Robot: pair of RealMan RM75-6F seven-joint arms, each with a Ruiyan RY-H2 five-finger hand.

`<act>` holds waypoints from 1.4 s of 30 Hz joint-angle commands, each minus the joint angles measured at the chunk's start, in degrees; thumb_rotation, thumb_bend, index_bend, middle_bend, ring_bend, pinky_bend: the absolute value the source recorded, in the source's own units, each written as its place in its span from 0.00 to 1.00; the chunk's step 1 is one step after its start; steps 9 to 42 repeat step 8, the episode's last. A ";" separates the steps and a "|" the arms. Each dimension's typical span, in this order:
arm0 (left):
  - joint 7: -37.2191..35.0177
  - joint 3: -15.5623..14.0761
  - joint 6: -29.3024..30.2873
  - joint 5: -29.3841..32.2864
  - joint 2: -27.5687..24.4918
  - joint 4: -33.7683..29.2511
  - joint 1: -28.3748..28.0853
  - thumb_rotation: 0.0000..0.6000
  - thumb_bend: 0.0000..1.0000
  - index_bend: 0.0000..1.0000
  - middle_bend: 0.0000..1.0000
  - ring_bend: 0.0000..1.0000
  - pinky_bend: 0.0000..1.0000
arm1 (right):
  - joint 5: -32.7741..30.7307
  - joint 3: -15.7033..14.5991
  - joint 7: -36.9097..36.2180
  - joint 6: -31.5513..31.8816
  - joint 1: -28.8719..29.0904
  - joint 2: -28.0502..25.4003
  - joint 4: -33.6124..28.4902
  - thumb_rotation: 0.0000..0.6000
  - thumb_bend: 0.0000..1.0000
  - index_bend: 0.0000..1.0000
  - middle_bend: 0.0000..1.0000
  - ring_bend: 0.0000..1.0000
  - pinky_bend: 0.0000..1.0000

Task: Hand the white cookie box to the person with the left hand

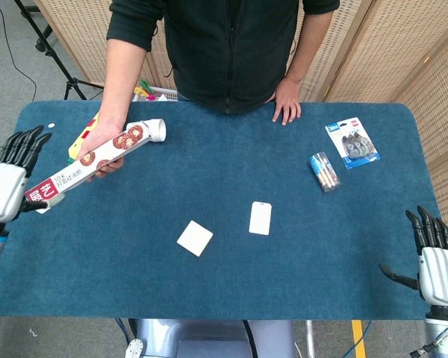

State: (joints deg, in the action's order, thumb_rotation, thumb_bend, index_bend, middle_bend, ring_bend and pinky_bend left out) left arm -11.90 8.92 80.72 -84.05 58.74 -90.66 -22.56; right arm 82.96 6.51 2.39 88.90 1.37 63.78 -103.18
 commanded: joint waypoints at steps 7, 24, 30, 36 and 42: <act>1.50 -4.65 4.93 3.85 4.11 1.84 9.19 1.00 0.00 0.00 0.00 0.00 0.00 | 0.35 -0.06 -0.28 0.31 -0.13 -0.18 -0.15 1.00 0.00 0.00 0.00 0.00 0.00; 1.58 -4.58 4.94 4.34 4.59 2.06 9.45 1.00 0.00 0.00 0.00 0.00 0.00 | 0.42 -0.09 -0.30 0.33 -0.15 -0.20 -0.16 1.00 0.00 0.00 0.00 0.00 0.00; 1.58 -4.58 4.94 4.34 4.59 2.06 9.45 1.00 0.00 0.00 0.00 0.00 0.00 | 0.42 -0.09 -0.30 0.33 -0.15 -0.20 -0.16 1.00 0.00 0.00 0.00 0.00 0.00; 1.58 -4.58 4.94 4.34 4.59 2.06 9.45 1.00 0.00 0.00 0.00 0.00 0.00 | 0.42 -0.09 -0.30 0.33 -0.15 -0.20 -0.16 1.00 0.00 0.00 0.00 0.00 0.00; 1.58 -4.58 4.94 4.34 4.59 2.06 9.45 1.00 0.00 0.00 0.00 0.00 0.00 | 0.42 -0.09 -0.30 0.33 -0.15 -0.20 -0.16 1.00 0.00 0.00 0.00 0.00 0.00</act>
